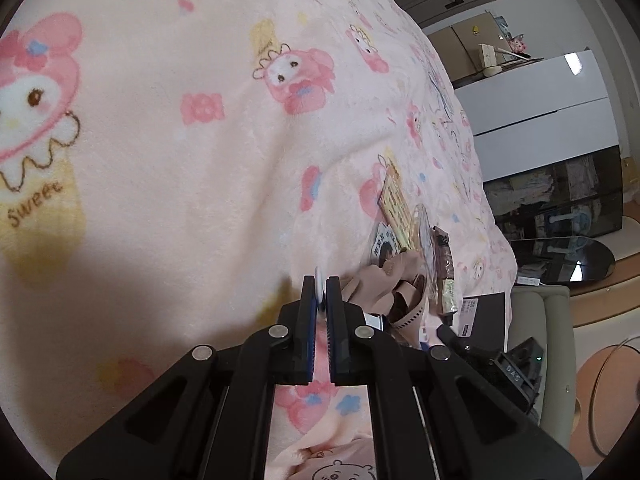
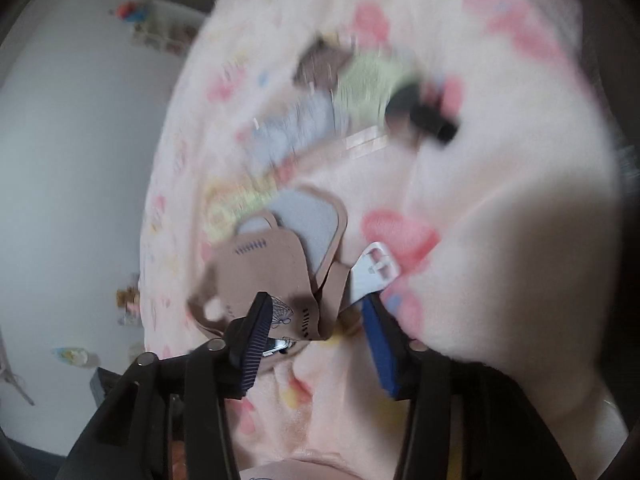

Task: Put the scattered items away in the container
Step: 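Lift the watch with both grippers and carry it toward the black box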

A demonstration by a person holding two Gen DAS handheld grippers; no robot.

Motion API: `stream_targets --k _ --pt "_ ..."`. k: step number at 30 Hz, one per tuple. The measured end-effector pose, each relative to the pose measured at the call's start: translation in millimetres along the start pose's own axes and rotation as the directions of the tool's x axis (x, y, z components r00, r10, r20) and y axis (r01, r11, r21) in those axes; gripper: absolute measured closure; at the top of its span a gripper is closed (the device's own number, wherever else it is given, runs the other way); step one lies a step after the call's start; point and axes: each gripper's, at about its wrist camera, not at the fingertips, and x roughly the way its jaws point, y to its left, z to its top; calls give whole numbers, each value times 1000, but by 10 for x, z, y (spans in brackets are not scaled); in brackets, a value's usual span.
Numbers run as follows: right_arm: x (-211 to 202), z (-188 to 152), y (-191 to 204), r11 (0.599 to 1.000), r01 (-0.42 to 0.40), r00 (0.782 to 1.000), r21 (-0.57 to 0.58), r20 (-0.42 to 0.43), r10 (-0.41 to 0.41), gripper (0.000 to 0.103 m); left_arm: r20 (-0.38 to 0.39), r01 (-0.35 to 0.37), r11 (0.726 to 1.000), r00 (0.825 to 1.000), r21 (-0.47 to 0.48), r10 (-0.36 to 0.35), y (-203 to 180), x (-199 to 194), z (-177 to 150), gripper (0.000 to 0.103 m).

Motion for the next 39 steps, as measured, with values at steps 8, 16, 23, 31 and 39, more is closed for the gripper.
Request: stream_targets --k 8,16,23,31,39 --pt "257 88 -69 996 93 995 -1 -43 -93 64 -22 -20 1000 1000 -6 20 58 112 -2 101" --pt "70 82 83 980 165 986 -110 12 -165 99 -41 -96 995 994 33 97 -46 132 -47 100" --pt "-428 -110 409 963 141 988 -231 95 -122 100 -69 -44 989 996 143 54 -410 -110 -181 101" --pt "-895 -236 443 959 138 983 -248 150 -103 100 -50 3 979 999 206 7 -701 -326 -248 101" --pt "-743 -443 -82 979 162 987 -126 14 -161 98 -101 -10 982 994 190 30 -527 -238 -394 101"
